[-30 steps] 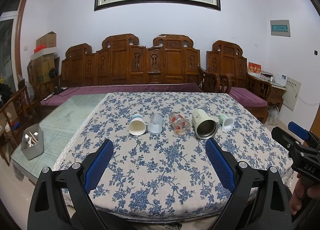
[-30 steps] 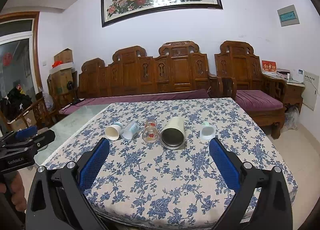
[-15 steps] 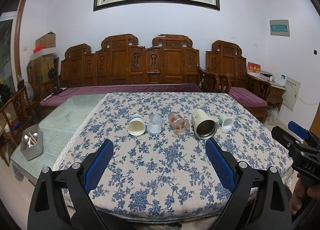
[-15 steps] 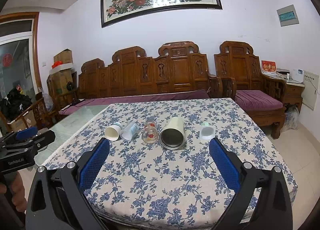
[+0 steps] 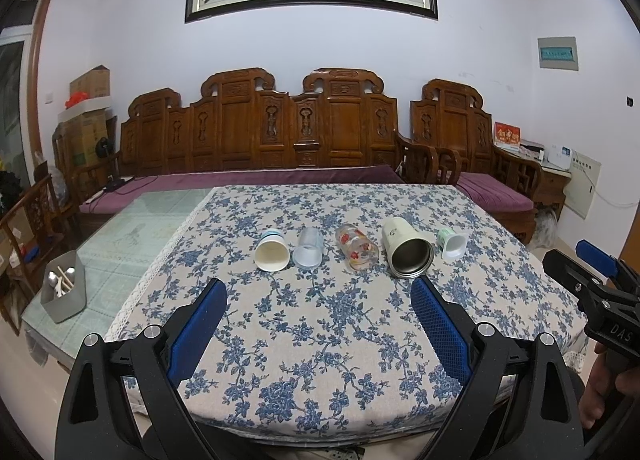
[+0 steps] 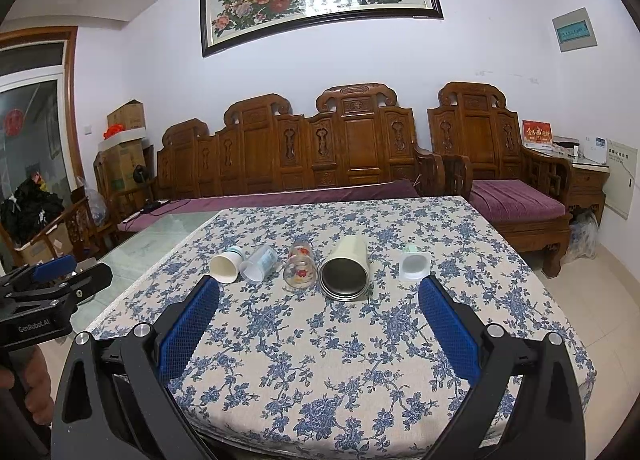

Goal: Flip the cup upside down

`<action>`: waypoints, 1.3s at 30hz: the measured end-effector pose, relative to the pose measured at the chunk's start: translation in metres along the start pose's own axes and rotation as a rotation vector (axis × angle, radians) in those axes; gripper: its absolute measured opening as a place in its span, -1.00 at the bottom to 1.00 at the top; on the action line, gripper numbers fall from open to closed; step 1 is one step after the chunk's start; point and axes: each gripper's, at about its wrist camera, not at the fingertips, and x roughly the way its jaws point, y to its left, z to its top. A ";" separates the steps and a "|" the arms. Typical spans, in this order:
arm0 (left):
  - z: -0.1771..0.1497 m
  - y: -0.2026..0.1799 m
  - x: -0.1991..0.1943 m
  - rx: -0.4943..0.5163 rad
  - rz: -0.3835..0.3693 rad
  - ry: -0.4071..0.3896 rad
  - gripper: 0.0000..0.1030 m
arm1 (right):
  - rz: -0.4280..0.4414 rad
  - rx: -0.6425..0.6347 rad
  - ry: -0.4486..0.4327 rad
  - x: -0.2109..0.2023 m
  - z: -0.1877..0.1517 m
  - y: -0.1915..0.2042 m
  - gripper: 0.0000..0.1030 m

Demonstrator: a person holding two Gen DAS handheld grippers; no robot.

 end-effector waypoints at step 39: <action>-0.007 -0.001 0.156 0.092 -0.060 0.344 0.73 | -0.095 -0.032 0.155 0.141 0.016 -0.064 0.95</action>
